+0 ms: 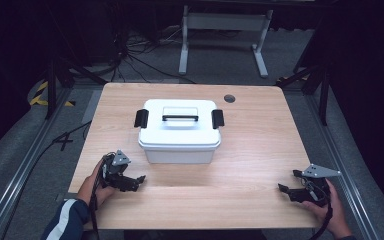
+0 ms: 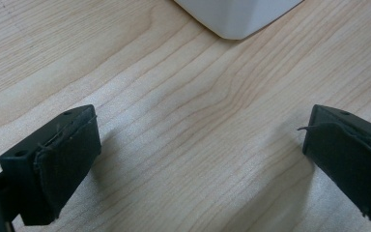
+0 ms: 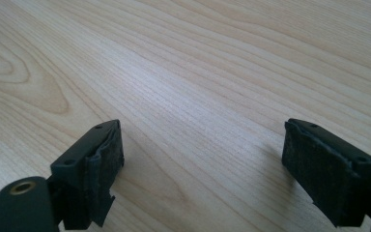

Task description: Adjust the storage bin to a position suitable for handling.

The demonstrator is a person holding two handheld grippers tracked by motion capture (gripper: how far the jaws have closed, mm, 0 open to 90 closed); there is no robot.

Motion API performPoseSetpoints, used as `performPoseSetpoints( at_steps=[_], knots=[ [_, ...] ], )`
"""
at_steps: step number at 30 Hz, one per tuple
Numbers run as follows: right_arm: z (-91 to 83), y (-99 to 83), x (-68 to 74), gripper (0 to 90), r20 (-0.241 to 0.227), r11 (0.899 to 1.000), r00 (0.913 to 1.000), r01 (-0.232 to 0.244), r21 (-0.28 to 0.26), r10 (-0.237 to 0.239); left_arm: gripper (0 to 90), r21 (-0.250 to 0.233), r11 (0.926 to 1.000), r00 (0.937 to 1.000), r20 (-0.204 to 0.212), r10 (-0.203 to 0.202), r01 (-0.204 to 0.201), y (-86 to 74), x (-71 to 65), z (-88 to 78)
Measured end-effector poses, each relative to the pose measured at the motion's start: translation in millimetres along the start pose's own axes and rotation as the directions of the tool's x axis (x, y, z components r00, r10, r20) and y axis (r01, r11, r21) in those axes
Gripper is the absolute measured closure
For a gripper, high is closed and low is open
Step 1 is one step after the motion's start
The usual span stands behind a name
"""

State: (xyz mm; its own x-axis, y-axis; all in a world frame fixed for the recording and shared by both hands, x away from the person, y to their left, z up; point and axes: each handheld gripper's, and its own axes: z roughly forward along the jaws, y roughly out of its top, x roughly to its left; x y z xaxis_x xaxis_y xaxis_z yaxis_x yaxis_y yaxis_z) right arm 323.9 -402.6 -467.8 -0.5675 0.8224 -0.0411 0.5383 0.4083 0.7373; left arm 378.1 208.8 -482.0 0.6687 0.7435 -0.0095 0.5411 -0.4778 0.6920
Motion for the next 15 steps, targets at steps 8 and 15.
performPoseSetpoints(
  at_steps=[8,15],
  knots=[
    [1.0,0.9,-1.1,14.8,-0.005,1.000,1.0000,-0.001,0.002,0.001,0.3,0.001,1.0000,1.0000,0.004,-0.002,0.002,-0.1,0.2,0.1],
    [2.4,1.9,-2.3,14.9,-0.017,1.000,0.9999,0.005,0.001,-0.005,0.1,0.000,0.9987,0.9972,0.054,0.051,-0.051,0.4,4.2,0.5]
  ],
)
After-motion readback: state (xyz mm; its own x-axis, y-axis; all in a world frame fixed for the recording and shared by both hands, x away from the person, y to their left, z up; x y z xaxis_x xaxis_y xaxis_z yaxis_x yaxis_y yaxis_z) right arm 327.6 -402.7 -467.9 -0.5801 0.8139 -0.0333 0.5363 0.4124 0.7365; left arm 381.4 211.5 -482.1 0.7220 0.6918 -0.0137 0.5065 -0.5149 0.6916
